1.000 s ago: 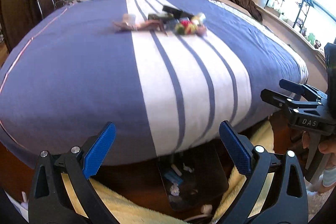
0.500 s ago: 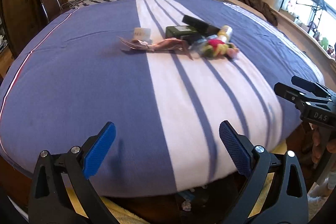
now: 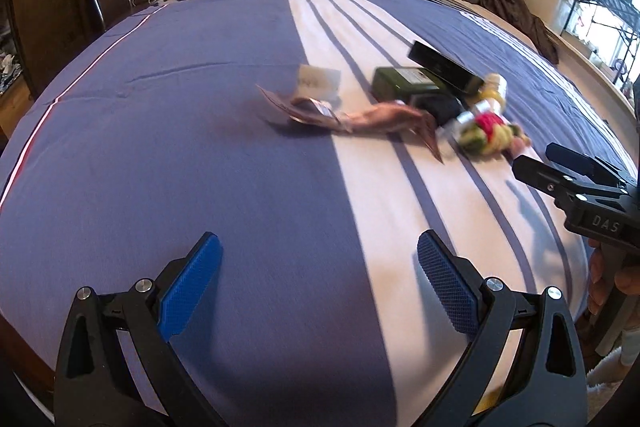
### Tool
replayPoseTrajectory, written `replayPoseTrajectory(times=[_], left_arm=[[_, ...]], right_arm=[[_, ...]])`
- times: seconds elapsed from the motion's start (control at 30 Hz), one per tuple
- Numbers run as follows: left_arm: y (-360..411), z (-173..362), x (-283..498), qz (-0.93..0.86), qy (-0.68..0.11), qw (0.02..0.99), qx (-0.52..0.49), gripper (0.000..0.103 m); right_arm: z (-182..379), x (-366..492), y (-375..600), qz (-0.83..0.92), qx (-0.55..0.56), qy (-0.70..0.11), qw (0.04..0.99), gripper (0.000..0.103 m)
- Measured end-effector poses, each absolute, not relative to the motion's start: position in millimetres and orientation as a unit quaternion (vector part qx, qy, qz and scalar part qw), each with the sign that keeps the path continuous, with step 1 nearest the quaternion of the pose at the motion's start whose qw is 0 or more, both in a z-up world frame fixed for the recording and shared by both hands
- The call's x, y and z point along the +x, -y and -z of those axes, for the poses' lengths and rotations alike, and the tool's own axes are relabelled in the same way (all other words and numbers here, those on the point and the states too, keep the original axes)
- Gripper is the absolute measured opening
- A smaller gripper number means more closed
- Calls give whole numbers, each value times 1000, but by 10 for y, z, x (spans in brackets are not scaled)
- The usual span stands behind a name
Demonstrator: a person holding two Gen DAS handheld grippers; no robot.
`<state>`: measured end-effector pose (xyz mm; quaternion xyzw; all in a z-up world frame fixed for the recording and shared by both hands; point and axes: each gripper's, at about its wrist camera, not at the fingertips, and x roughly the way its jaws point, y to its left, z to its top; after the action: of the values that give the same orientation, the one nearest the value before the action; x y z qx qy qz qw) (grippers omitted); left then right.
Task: Collect trash
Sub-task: 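Grasp the pink ribbon with the left tool while the right tool grasps the pink-yellow scrunchies, then lift the ribbon and scrunchies off the bed toward the bin with both tools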
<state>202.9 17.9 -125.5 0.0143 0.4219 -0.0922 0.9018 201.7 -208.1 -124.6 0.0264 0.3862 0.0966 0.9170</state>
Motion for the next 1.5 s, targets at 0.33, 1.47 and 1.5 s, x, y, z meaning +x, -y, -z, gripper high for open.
replayPoseTrajectory(times=[0.33, 1.47, 1.5], left_arm=[[-182, 1248, 2368, 89, -423, 902, 19, 94], [2, 1253, 2594, 143, -426, 893, 10, 9], [5, 1250, 2533, 145, -426, 893, 10, 9]], right_arm=[[1254, 2226, 1831, -122, -15, -398, 909, 75], [1195, 1536, 1977, -147, 16, -387, 910, 33], [1189, 1488, 1984, -146, 17, -387, 910, 33]])
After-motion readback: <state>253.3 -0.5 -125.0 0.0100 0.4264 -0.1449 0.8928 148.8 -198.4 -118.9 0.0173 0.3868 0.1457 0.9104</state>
